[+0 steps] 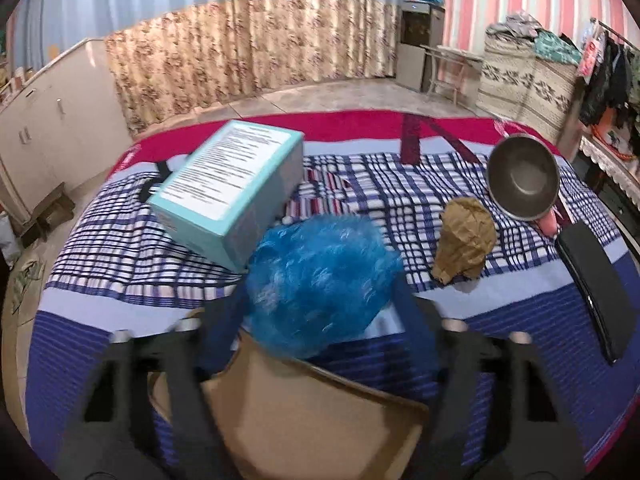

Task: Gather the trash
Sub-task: 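Move the left gripper to the blue plastic bag and grasp it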

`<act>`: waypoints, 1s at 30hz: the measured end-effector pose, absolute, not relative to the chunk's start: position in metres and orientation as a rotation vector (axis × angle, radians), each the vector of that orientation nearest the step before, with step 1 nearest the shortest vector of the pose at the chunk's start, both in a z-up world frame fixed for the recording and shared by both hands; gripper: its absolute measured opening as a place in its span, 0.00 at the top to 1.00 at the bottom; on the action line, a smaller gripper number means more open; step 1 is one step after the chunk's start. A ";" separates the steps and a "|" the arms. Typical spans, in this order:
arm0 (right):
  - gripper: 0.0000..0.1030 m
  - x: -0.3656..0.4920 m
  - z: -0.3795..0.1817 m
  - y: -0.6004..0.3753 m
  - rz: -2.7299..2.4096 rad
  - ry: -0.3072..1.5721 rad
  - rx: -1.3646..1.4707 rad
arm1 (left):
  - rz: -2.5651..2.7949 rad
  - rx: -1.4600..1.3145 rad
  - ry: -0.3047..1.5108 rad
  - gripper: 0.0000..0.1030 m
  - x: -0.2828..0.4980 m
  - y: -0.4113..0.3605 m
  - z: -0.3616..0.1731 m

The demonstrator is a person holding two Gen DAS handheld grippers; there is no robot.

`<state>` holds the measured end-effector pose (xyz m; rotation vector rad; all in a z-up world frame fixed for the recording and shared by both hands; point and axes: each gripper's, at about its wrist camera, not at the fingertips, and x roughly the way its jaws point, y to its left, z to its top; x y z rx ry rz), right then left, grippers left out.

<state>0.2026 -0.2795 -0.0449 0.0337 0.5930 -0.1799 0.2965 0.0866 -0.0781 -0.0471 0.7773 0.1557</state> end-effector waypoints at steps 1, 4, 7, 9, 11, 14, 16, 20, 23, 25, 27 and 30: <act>0.04 0.203 -0.045 -0.278 -0.176 0.596 0.048 | 0.154 -0.038 0.773 0.59 0.297 0.086 -0.079; 0.04 0.205 -0.048 -0.271 -0.154 0.608 0.059 | 0.147 -0.037 0.727 0.72 0.287 0.088 -0.073; 0.04 0.205 -0.048 -0.260 -0.127 0.617 0.053 | 0.176 -0.041 0.658 0.75 0.266 0.096 -0.057; 0.04 0.203 -0.047 -0.249 -0.092 0.606 0.039 | 0.203 -0.044 0.608 0.75 0.247 0.107 -0.048; 0.04 0.201 -0.046 -0.238 -0.072 0.604 0.022 | 0.242 -0.038 0.574 0.75 0.231 0.119 -0.044; 0.04 0.203 -0.048 -0.218 -0.012 0.622 0.021 | 0.324 -0.025 0.539 0.75 0.210 0.140 -0.045; 0.04 0.207 -0.052 -0.206 0.018 0.638 0.013 | 0.367 -0.030 0.530 0.75 0.203 0.153 -0.048; 0.04 0.216 -0.057 -0.176 0.085 0.652 0.000 | 0.432 -0.055 0.522 0.75 0.203 0.173 -0.056; 0.04 0.227 -0.057 -0.146 0.129 0.659 -0.049 | 0.442 -0.080 0.539 0.75 0.205 0.175 -0.061; 0.04 0.236 -0.055 -0.125 0.187 0.665 -0.077 | 0.439 -0.078 0.541 0.75 0.205 0.175 -0.063; 0.04 0.243 -0.054 -0.107 0.217 0.656 -0.099 | 0.434 -0.093 0.554 0.75 0.208 0.177 -0.064; 0.05 0.260 -0.058 -0.077 0.246 0.659 -0.160 | 0.440 -0.142 0.575 0.75 0.211 0.189 -0.069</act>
